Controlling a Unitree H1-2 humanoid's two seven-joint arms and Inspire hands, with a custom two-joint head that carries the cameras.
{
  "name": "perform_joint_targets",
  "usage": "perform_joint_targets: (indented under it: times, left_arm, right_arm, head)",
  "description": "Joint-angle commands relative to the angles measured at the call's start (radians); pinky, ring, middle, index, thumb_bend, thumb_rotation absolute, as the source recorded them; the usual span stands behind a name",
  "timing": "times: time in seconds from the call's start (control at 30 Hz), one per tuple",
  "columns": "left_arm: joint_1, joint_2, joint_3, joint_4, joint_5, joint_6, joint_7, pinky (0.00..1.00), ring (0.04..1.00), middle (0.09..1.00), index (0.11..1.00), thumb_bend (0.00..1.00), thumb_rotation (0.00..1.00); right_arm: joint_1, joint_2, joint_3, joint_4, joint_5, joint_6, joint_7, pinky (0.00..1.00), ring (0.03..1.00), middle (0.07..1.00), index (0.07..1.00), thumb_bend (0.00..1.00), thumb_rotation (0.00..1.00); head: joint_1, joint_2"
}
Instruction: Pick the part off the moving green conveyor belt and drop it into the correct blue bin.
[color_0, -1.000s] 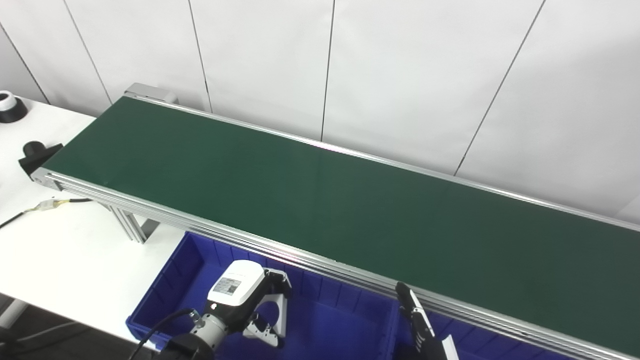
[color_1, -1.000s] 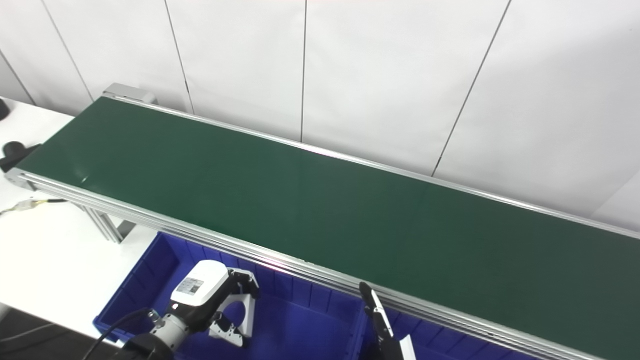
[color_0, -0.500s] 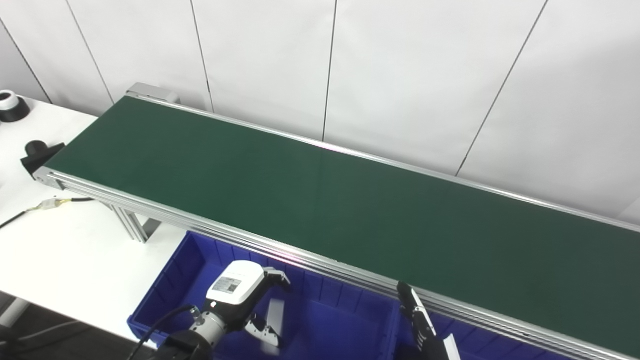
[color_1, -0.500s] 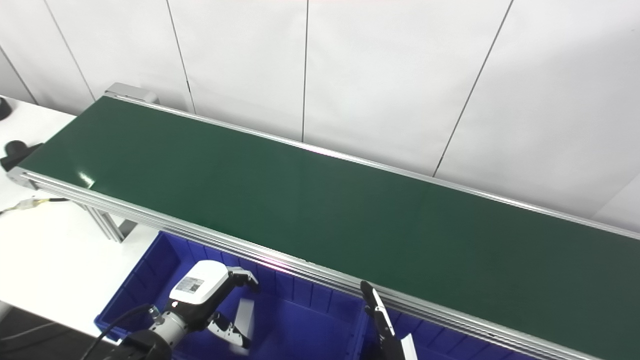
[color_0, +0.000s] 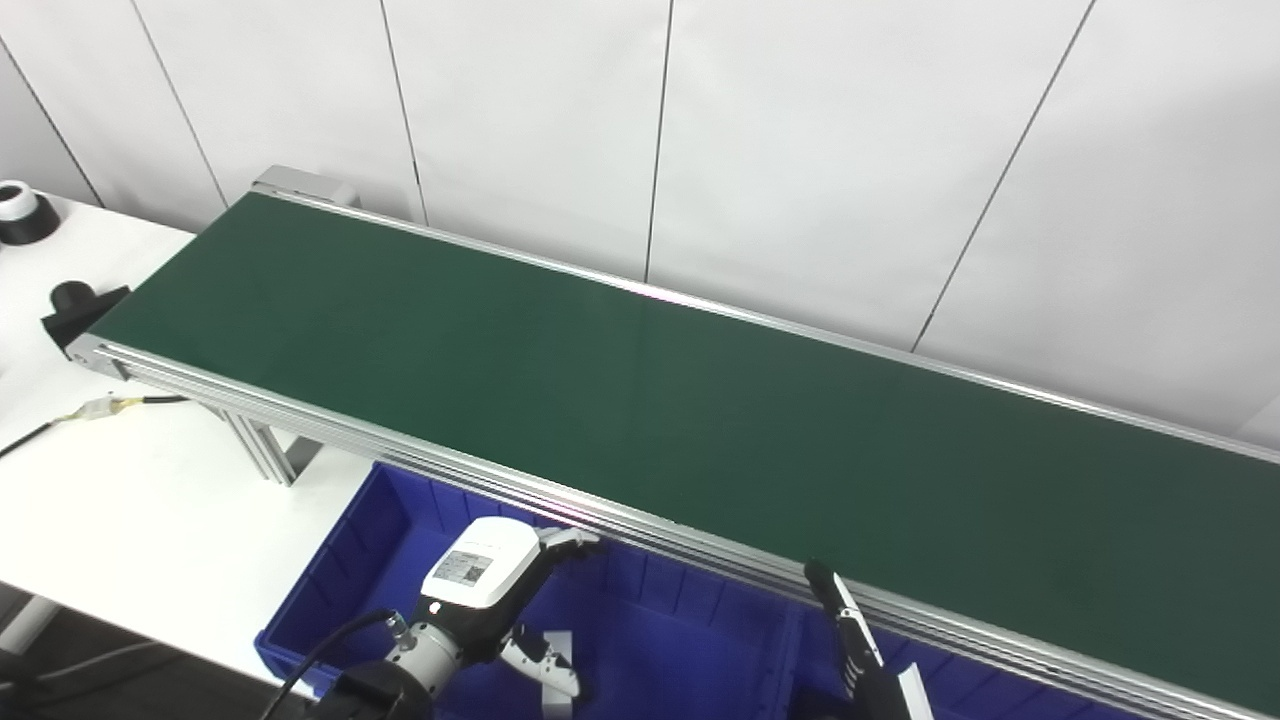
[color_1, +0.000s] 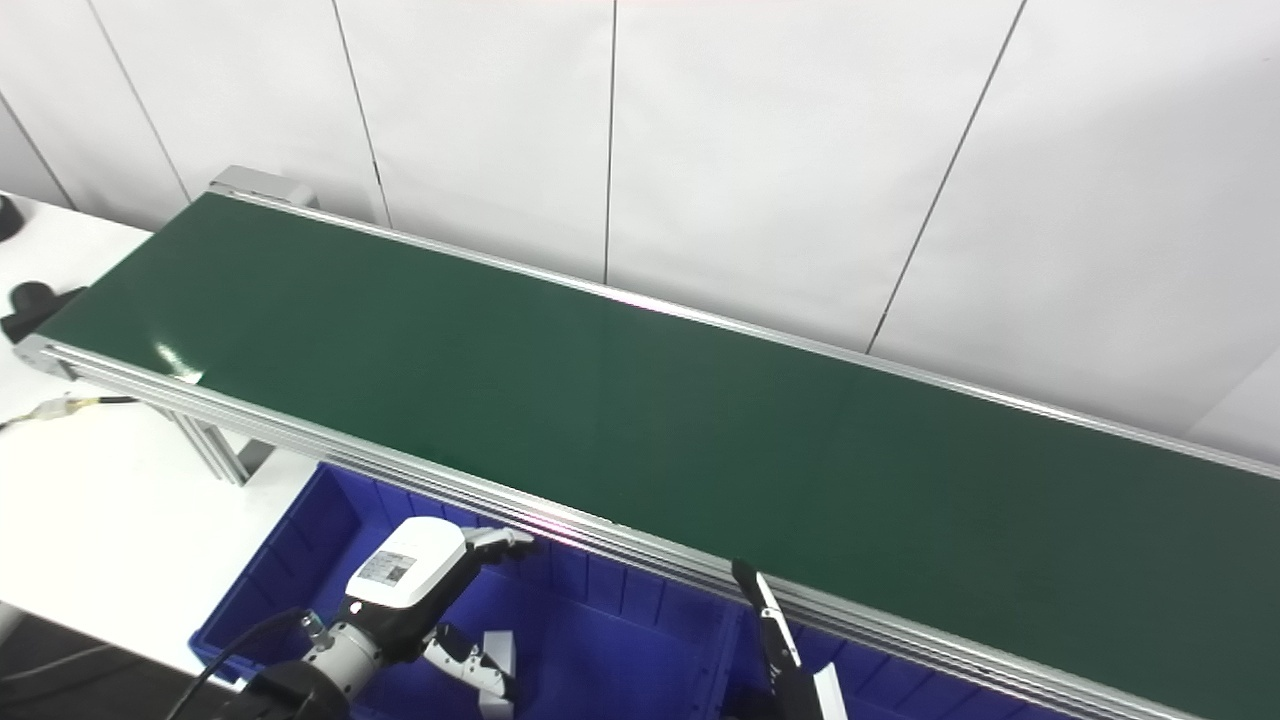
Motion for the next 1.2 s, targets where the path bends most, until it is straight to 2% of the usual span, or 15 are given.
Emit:
perform_joint_targets:
  times: [0.0,0.03,0.07,0.13,0.17,0.2,0.23,0.27,0.3,0.4,0.53,0.67,0.77,1.07,1.17]
  left_arm:
    - [0.005,-0.005,0.017,-0.058,-0.034,-0.03,0.024,0.58,0.644,0.717,0.771,1.0,0.47]
    - [0.025,-0.032,0.032,-0.082,-0.078,-0.038,0.042,0.57,0.643,0.715,0.77,1.0,0.48]
    - [0.038,-0.051,0.042,-0.098,-0.11,-0.043,0.055,0.56,0.636,0.708,0.76,0.99,0.48]
    - [0.07,-0.088,0.056,-0.132,-0.163,-0.079,0.088,0.53,0.627,0.699,0.753,0.95,0.48]
    - [0.085,-0.1,0.06,-0.146,-0.19,-0.098,0.093,0.53,0.626,0.697,0.753,0.94,0.48]
    - [0.096,-0.108,0.063,-0.155,-0.21,-0.112,0.095,0.53,0.624,0.7,0.752,0.93,0.48]
    - [0.103,-0.111,0.067,-0.162,-0.232,-0.127,0.09,0.53,0.622,0.696,0.75,0.93,0.49]
    - [0.108,-0.113,0.071,-0.166,-0.246,-0.138,0.085,0.52,0.619,0.692,0.748,0.93,0.5]
    - [0.107,-0.108,0.079,-0.161,-0.263,-0.158,0.081,0.51,0.616,0.689,0.746,0.92,0.5]
    - [0.098,-0.091,0.1,-0.134,-0.332,-0.229,0.073,0.5,0.614,0.691,0.746,0.89,0.49]
    - [0.087,-0.072,0.114,-0.112,-0.394,-0.279,0.049,0.53,0.651,0.711,0.772,0.86,0.51]
    - [0.079,-0.067,0.122,-0.103,-0.428,-0.286,0.026,0.57,0.688,0.732,0.783,0.89,0.56]
    - [0.071,-0.077,0.118,-0.097,-0.445,-0.284,0.005,0.6,0.732,0.766,0.792,0.9,0.55]
    - [0.034,-0.123,0.09,-0.054,-0.49,-0.308,-0.037,0.67,0.78,0.799,0.822,0.87,0.55]
    - [0.009,-0.135,0.071,-0.02,-0.588,-0.325,-0.086,0.73,0.814,0.818,0.845,0.85,0.51]
  right_arm:
    - [-0.014,0.008,-0.004,-0.026,-0.008,-0.037,-0.005,0.99,0.964,0.96,0.959,0.98,0.95]
    - [-0.014,0.012,-0.005,-0.026,-0.012,-0.037,-0.004,0.99,0.963,0.961,0.959,0.97,0.95]
    - [-0.014,0.015,-0.006,-0.026,-0.014,-0.037,-0.002,0.97,0.96,0.96,0.956,0.97,0.96]
    - [-0.014,0.029,-0.009,-0.023,-0.012,-0.037,0.005,0.96,0.959,0.961,0.954,0.99,0.96]
    - [-0.015,0.042,-0.011,-0.019,-0.013,-0.037,0.006,0.95,0.96,0.961,0.953,0.99,0.96]
    - [-0.015,0.052,-0.014,-0.016,-0.014,-0.037,0.008,0.97,0.968,0.961,0.956,1.0,0.96]
    - [-0.019,0.066,-0.014,-0.007,-0.02,-0.037,0.007,0.97,0.968,0.962,0.96,1.0,0.96]
    - [-0.022,0.076,-0.015,-0.002,-0.024,-0.036,0.008,0.97,0.966,0.963,0.964,1.0,0.96]
    - [-0.027,0.089,-0.013,0.008,-0.032,-0.036,0.006,0.97,0.962,0.966,0.965,1.0,0.96]
    - [-0.044,0.132,-0.007,0.042,-0.069,-0.037,-0.019,0.94,0.954,0.969,0.96,1.0,0.97]
    - [-0.054,0.178,-0.011,0.058,-0.101,-0.034,-0.028,0.92,0.966,0.975,0.962,1.0,0.98]
    - [-0.062,0.201,-0.017,0.066,-0.137,-0.031,-0.038,0.94,0.98,0.984,0.966,1.0,0.99]
    - [-0.06,0.207,-0.024,0.065,-0.157,-0.032,-0.046,0.95,0.99,0.992,0.971,1.0,1.0]
    - [-0.03,0.178,-0.038,0.022,-0.116,-0.037,-0.059,0.91,0.952,0.972,0.953,1.0,0.97]
    - [-0.004,0.161,-0.05,-0.015,-0.121,-0.037,-0.074,0.98,0.958,0.961,0.951,1.0,0.98]
  head:
    - [-0.008,0.0]
    - [-0.07,0.003]
    - [-0.07,0.003]
    - [-0.136,0.008]
    - [-0.204,0.01]
    - [-0.204,0.01]
    - [-0.286,0.01]
    - [-0.286,0.01]
    - [-0.374,0.007]
    - [-0.478,-0.002]
    - [-0.544,-0.004]
    - [-0.568,-0.005]
    - [-0.56,-0.006]
    - [-0.51,-0.018]
    - [-0.48,-0.017]
